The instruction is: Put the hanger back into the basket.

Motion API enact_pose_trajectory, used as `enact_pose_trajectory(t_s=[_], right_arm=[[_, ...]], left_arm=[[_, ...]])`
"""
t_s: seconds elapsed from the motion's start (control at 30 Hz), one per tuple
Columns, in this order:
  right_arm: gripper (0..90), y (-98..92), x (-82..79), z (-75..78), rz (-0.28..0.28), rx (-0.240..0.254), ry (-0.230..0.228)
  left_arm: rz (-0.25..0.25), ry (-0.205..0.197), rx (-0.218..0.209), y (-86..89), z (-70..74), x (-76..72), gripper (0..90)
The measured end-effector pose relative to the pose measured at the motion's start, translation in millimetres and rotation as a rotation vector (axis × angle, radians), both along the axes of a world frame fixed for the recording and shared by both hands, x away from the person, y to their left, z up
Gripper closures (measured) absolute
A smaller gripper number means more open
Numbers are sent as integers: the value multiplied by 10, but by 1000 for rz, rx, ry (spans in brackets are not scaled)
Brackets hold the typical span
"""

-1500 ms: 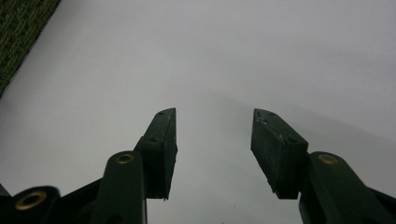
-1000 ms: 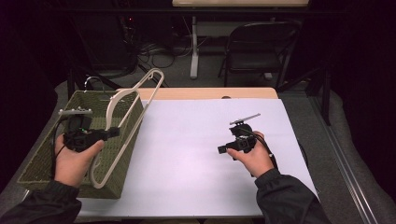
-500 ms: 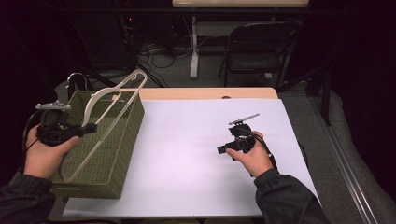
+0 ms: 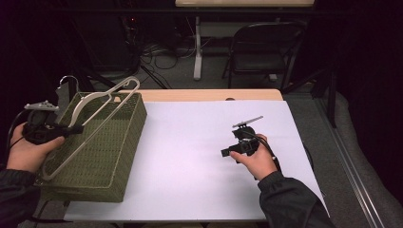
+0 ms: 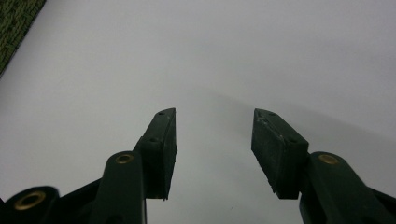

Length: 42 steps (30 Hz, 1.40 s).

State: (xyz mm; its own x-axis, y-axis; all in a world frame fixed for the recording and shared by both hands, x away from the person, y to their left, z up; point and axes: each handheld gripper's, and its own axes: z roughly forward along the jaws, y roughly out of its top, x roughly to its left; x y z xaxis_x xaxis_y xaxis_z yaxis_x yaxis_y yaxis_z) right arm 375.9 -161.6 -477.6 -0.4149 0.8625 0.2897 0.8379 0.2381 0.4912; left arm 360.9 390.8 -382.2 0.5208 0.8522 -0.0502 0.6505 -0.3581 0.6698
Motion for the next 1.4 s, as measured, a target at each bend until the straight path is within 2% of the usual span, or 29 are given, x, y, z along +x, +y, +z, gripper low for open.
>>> enact_pose_trajectory(t_s=[0.17,0.27,0.4,0.5,0.77,0.87,1.07,1.27,1.4], right_arm=[[503,-3,0,-7,-6,3,-3],[502,-9,-6,-13,-5,-3,-5],[503,-25,-11,-26,-15,12,-10],[502,-33,-8,-28,-16,5,-1],[502,-13,-5,-46,-12,1,-3],[502,-3,-4,-51,-10,-3,-2],[502,28,-2,-57,-3,-5,0],[502,43,3,-67,-6,-5,7],[502,45,1,-67,0,-10,5]], left_arm=[[-13,4,14,63,-61,43,873],[-34,14,10,115,-98,69,873],[-63,10,12,180,-148,84,873],[-62,6,-1,248,-179,85,873],[-128,-12,-23,452,-268,1,873],[-112,-11,-24,512,-337,-23,873],[-91,21,-16,590,-540,-33,873],[-121,79,-19,513,-756,12,871],[-81,116,13,480,-886,61,863]])
